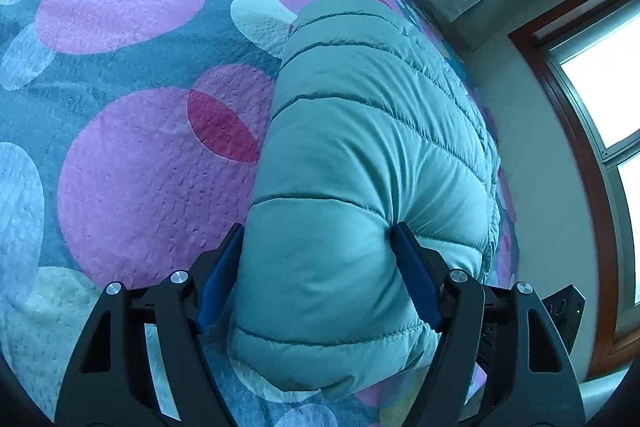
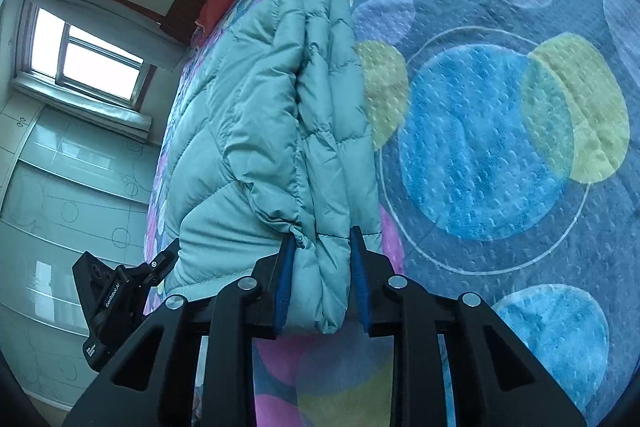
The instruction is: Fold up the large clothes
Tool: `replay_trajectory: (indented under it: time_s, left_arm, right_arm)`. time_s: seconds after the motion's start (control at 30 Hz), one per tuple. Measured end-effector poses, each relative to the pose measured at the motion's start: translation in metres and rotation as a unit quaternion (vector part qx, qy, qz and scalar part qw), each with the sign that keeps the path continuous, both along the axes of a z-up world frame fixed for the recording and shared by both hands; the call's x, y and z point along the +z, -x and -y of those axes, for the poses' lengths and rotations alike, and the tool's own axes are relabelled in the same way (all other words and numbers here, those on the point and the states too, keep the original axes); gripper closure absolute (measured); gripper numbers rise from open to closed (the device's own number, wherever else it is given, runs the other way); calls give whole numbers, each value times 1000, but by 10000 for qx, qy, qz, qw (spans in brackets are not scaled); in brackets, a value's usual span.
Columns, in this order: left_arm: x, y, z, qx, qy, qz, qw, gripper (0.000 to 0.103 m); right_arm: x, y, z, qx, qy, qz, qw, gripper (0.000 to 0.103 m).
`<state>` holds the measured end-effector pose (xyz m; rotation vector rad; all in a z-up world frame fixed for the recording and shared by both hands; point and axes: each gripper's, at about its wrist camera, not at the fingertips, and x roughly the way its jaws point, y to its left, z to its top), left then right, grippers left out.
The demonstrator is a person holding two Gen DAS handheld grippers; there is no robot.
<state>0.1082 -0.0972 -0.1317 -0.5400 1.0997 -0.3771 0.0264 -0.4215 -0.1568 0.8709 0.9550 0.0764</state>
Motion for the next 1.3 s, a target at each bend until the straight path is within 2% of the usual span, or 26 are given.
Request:
replay_trajectory:
  time_s: [0.17,0.53,0.6,0.73,0.8,0.87,0.93,1.07,1.23,1.3]
  left_arm:
    - [-9,-1,3,-9,-13,-48,10000,29]
    - [-9,2,-4,-27,169,-34,9998,29]
    - [-7,3,-6,-28,196,-25,9998,29]
    - [4,8,-15,34,261,61,9996,29]
    - [14,9,-25,188,365,231,9989,28]
    - [23,8,-32,332,439,409,9976,21]
    - [28,0,-33,379,480,482,9970,19]
    - [18,-24,-28,247,773,205,9965,17]
    - [2,-45,-19,158,783,22,9968,17]
    - [-6,-51,-17,153,941,-133,9954,14]
  right_arm:
    - [-12,-1,1,-65,-52,-23,10000,77]
    - [-13,11,9,-149,-242,162,9995,75]
    - [-14,14,12,-165,-273,177,9993,71]
    - [-5,25,23,-310,-169,165,9992,46]
    - [3,34,30,-401,-150,264,9987,41]
    - [14,40,39,-534,-139,374,9978,35]
    - [20,42,48,-673,-204,526,9961,34]
    - [23,26,56,-771,-363,672,9941,31]
    - [23,-15,41,-676,-262,643,9953,31]
    - [17,-26,41,-692,-278,604,9954,31]
